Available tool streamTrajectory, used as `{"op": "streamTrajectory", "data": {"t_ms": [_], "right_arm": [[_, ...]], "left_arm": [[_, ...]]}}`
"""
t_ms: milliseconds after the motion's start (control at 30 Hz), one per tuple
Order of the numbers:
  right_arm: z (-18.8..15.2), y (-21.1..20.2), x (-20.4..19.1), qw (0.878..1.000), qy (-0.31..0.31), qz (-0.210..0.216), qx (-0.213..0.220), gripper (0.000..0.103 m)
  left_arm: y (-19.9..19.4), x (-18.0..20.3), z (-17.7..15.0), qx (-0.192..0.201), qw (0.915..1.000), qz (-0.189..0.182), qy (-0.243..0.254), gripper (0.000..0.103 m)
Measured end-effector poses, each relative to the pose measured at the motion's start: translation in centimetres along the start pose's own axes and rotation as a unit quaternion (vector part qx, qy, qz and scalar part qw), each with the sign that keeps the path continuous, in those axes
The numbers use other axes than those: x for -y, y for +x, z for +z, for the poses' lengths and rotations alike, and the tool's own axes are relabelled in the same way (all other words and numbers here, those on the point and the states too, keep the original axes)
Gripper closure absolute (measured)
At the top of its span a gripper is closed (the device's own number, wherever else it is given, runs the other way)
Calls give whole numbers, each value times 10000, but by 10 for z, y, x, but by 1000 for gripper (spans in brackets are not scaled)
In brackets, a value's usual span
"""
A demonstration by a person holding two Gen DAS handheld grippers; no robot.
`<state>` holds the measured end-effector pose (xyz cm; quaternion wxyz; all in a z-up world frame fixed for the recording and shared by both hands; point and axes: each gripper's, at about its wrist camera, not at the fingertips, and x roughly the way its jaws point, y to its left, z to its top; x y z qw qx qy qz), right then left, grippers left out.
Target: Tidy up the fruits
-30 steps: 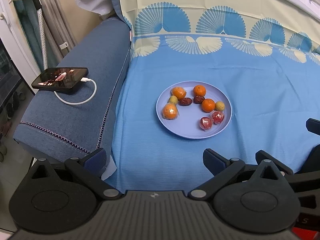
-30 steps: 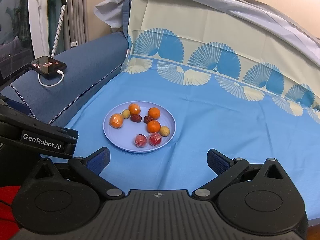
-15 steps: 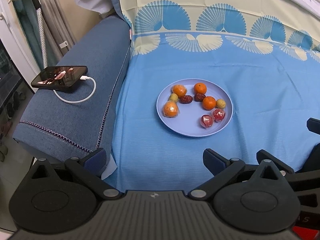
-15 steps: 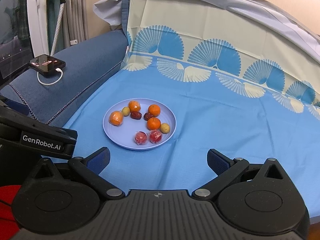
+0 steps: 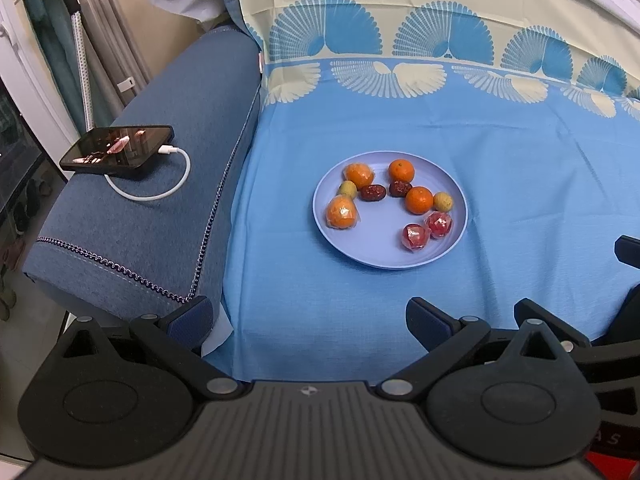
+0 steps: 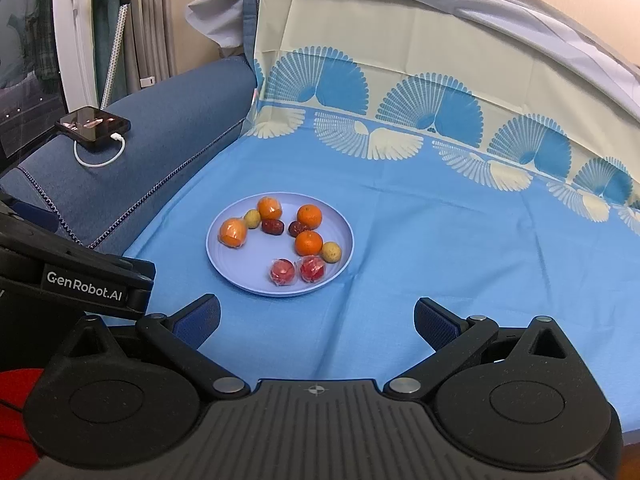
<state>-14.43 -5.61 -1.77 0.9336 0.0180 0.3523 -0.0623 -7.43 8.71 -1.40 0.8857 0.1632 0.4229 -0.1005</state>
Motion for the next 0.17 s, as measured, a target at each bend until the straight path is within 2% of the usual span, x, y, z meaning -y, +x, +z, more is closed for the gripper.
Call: {"op": "streamTrajectory", "data": {"t_ms": [167], "right_arm": [[-1, 1, -1, 10000, -10, 14, -10, 1]], "left_arm": [[0, 0, 0, -6, 10000, -22, -50, 0]]}}
